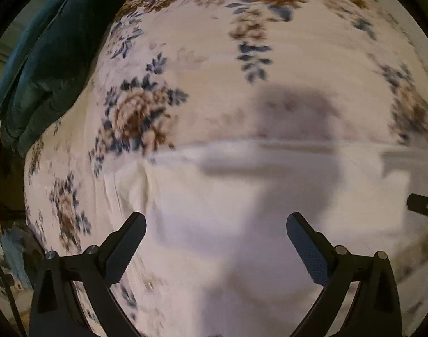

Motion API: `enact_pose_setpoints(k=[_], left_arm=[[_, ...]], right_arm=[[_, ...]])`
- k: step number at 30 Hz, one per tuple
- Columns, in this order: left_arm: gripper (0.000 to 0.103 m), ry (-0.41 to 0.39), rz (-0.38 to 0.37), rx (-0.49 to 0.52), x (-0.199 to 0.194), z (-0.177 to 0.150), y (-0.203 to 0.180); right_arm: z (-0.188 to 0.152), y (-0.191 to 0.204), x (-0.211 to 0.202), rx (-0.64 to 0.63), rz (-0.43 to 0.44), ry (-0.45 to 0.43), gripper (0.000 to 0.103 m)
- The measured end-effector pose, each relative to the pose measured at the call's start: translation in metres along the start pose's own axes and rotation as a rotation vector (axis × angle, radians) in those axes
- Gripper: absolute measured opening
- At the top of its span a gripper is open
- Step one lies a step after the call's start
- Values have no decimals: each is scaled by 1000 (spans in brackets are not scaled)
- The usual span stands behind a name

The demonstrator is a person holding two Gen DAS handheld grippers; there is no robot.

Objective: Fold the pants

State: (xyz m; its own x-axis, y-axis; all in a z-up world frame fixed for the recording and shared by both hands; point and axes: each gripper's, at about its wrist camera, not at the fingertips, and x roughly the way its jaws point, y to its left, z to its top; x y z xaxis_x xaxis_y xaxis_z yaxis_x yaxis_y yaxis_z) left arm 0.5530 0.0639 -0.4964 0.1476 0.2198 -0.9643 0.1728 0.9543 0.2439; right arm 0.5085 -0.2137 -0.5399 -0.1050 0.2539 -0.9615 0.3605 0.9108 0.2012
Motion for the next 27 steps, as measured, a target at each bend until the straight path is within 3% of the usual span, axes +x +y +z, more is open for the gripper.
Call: enact_pose_setpoints(k=[2,6,9,15,19,23,24,26,27], left_arm=[[97,-6,-4,79,19,17,-4],[96,-19,-35,326,46,33,-32],[96,42,-98,446,72,39,-50],[96,126,-148,578,109,40,-63],[92,118,-152,605,112,35,-70],[64,106,-153,623,109,29,-78],[50,96,-140,626,106,25,-78],[30,54,-112,630,96,15,-78],[23,13,-94,636,88,7,-77]], right_arm=[[23,23,16,-89,-41,4,103],[67,93,47,-431,-221,-10,103],[85,123,68,-597,-276,24,103],[111,127,101,-760,-262,162,101],[116,118,125,-846,-287,259,101],[115,118,136,-879,-288,244,96],[109,117,137,-884,-283,234,90],[96,118,130,-908,-261,187,69],[91,118,125,-908,-256,163,48]])
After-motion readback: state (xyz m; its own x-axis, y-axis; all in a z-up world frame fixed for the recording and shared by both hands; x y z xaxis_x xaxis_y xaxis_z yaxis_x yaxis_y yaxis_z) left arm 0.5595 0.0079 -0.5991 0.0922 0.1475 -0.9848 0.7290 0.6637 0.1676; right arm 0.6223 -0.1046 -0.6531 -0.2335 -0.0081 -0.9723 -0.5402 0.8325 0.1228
